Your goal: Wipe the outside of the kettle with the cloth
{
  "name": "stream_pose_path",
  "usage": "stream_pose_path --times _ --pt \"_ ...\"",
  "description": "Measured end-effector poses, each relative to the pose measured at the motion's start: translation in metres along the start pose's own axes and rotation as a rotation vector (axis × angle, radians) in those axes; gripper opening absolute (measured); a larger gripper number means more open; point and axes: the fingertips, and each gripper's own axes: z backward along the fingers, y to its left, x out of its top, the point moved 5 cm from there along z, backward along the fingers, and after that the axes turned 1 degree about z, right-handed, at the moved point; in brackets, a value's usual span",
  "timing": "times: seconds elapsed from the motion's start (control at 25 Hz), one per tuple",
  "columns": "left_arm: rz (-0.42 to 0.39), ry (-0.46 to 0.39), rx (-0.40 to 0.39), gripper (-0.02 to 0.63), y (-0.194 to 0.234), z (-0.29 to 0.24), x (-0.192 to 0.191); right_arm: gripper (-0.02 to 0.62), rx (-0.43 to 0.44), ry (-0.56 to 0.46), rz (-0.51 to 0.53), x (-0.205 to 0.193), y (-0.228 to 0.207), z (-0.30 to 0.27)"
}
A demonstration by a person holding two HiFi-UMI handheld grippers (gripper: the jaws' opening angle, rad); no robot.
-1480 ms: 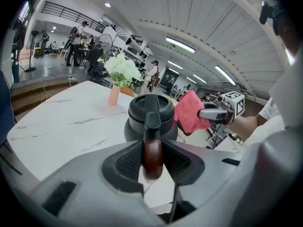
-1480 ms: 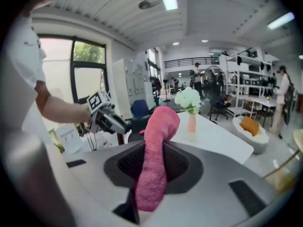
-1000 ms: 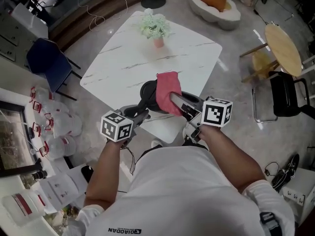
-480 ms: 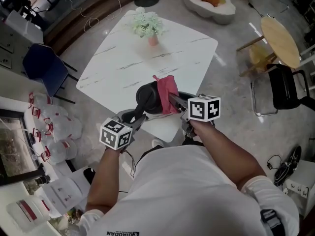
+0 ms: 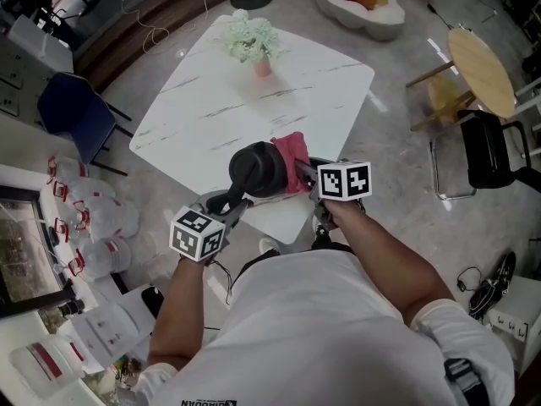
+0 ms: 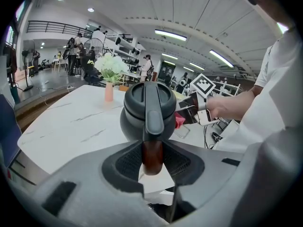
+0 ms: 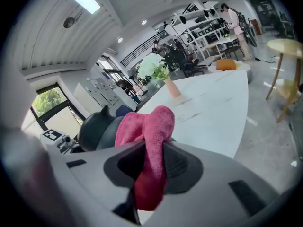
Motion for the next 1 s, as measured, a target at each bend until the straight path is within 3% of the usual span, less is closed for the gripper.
stream_pose_path --times 1.0 --pt "-0.208 0.080 0.020 0.124 -0.007 0.001 -0.012 0.098 -0.244 0.156 0.116 -0.038 -0.087 -0.035"
